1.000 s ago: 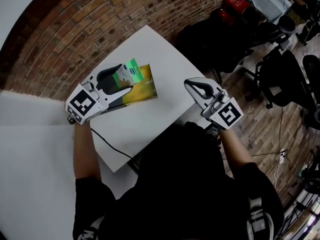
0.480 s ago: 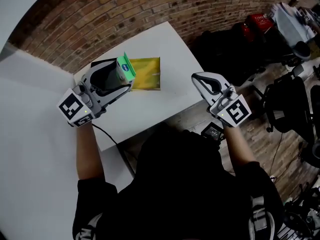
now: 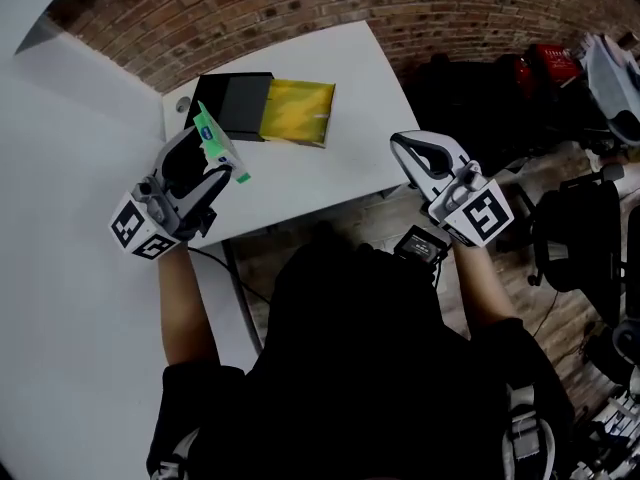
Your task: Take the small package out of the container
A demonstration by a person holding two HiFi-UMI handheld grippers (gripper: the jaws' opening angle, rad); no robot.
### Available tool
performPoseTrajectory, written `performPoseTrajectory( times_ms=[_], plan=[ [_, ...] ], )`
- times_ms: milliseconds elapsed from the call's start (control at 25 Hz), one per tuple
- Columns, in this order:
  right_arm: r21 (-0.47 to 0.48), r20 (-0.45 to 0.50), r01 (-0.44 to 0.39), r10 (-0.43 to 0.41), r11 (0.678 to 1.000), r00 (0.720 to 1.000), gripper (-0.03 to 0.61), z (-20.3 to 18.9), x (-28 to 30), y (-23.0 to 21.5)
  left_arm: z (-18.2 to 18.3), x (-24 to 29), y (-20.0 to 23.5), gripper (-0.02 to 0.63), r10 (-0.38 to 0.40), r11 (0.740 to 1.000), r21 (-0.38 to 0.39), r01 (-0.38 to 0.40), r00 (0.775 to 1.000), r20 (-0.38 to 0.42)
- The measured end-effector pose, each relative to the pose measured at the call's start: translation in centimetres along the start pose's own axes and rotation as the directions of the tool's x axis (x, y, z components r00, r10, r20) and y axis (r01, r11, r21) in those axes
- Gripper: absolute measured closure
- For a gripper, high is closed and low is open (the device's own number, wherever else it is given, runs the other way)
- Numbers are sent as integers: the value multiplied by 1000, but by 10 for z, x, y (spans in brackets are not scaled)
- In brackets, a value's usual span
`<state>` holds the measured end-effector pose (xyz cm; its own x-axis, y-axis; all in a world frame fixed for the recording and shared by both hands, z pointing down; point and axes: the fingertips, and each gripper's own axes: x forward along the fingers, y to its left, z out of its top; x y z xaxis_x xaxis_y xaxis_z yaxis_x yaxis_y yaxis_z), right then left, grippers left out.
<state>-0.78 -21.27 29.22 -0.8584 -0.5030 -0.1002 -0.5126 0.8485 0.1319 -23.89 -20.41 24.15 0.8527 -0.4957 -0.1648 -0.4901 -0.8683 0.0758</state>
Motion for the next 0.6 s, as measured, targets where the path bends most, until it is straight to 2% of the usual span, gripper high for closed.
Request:
performPoseTrajectory(
  times_ms=[240,600],
  plan=[
    [49,17,-67,66,997,998,574,-7,-8,10,-10,-33,-23,299,101,991,-100,-89,988,120],
    [129,44,-157,153,979,987,574,-22,-12,33,-41,-58,-71,299,173,970,-202,-135,967,185]
  ],
)
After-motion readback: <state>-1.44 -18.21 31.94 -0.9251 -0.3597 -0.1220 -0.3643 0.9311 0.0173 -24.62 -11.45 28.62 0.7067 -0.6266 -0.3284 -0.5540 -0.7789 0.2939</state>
